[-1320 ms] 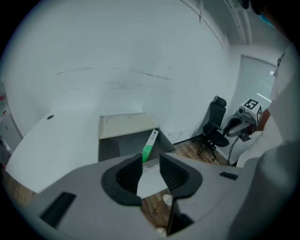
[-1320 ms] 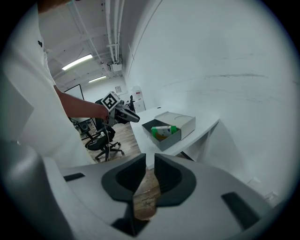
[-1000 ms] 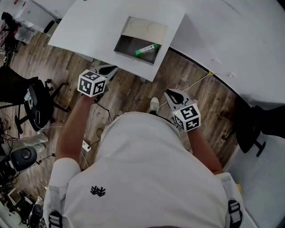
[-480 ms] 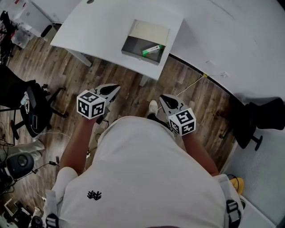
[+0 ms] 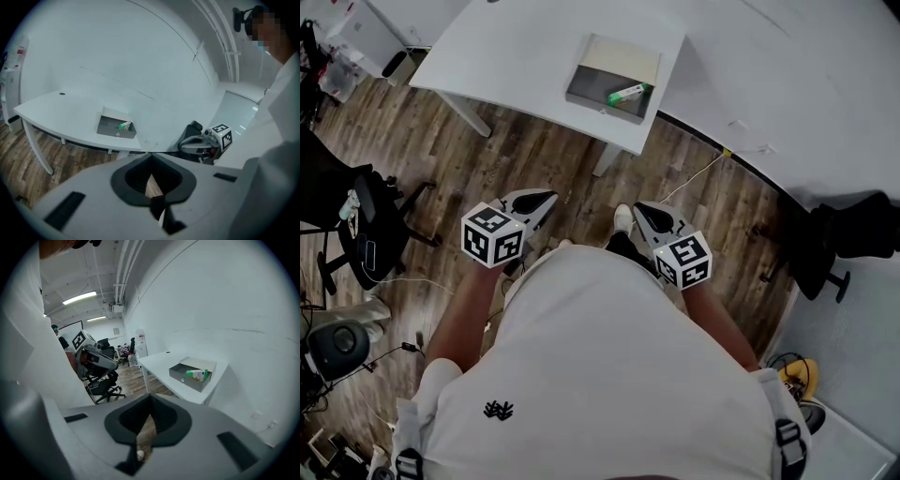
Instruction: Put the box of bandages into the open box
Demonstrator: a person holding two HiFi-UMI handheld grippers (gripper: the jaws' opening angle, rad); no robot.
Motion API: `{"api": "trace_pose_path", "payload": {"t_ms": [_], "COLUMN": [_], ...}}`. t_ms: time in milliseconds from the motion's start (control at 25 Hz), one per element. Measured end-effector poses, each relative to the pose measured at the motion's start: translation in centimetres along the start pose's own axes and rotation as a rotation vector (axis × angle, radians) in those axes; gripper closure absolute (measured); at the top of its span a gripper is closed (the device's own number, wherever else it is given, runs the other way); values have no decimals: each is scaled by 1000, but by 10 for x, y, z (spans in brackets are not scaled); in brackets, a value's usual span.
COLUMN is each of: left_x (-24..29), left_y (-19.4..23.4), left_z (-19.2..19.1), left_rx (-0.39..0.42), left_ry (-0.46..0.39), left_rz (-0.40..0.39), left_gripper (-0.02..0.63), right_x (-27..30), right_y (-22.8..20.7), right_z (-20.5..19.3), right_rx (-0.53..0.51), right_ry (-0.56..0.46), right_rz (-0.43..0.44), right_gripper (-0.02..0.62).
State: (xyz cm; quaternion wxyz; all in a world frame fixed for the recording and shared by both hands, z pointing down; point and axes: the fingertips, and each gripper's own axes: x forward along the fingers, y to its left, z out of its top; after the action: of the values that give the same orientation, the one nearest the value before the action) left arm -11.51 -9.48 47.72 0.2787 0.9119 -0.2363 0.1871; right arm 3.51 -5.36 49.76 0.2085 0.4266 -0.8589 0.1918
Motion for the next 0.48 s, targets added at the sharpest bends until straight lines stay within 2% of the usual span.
{"api": "trace_pose_path", "payload": {"t_ms": [480], "left_x": [-18], "left_y": [-13], "left_z": [-21], "left_rx": [-8], "left_ry": [-9], "left_rz": [-34], "left_gripper": [600], "right_x": [-12], "right_y": [27], "right_z": [-7], "right_rx": [-12], "right_ry": [1], "right_rz": [-24], "right_gripper": [589]}}
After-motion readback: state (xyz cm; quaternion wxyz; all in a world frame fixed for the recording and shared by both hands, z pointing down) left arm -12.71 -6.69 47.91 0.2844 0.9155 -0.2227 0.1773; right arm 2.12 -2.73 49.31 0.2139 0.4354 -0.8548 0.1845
